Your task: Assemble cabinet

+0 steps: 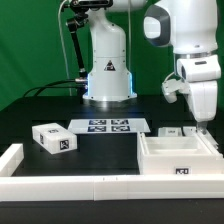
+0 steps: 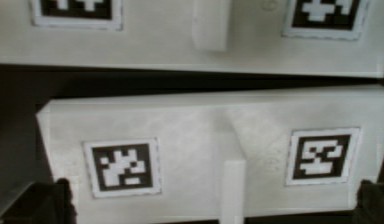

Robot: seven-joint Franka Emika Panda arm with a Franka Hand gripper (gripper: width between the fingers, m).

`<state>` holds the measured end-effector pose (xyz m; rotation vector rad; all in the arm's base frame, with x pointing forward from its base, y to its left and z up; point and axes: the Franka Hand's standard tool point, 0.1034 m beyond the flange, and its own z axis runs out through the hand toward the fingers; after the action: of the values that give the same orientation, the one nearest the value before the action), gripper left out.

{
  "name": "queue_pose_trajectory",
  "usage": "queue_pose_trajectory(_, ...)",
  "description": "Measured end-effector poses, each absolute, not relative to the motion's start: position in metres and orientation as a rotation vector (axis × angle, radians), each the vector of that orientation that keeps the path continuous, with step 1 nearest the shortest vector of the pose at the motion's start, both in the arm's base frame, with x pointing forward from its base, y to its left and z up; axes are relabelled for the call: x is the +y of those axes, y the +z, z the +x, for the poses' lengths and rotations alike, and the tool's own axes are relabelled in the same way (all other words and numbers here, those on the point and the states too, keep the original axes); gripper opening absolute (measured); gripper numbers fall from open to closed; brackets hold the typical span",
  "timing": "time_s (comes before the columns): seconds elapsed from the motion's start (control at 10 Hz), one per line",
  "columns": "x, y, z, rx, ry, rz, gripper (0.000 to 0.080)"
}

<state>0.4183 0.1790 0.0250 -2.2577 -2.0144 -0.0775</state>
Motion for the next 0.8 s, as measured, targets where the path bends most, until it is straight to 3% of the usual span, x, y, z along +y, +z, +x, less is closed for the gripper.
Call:
queue_pose_trajectory(0.2,0.1812,0.0178,0.4143,-2.003,-0.073,-2.254,0.0797)
queue_pose_trajectory(0.3,0.1803,0.0168,0.4138,-2.000,-0.070,-2.255,0.0687)
queue_pose_trajectory(0.4,0.1798,0.0168,0.4140,-1.999,-0.070,-2.256,0.0687)
queue_pose_trajectory(0.5,0.1798,0.0168,0.4140,-1.999,-0.070,-2.256,0.0522)
queue_pose_trajectory(0.6,0.1797,0.0168,0.4140,-1.999,-0.070,-2.257,0.0522)
queue_pose_trajectory(0.8,0.1778,0.0152,0.4136,-1.992,-0.065,-2.260,0.0150)
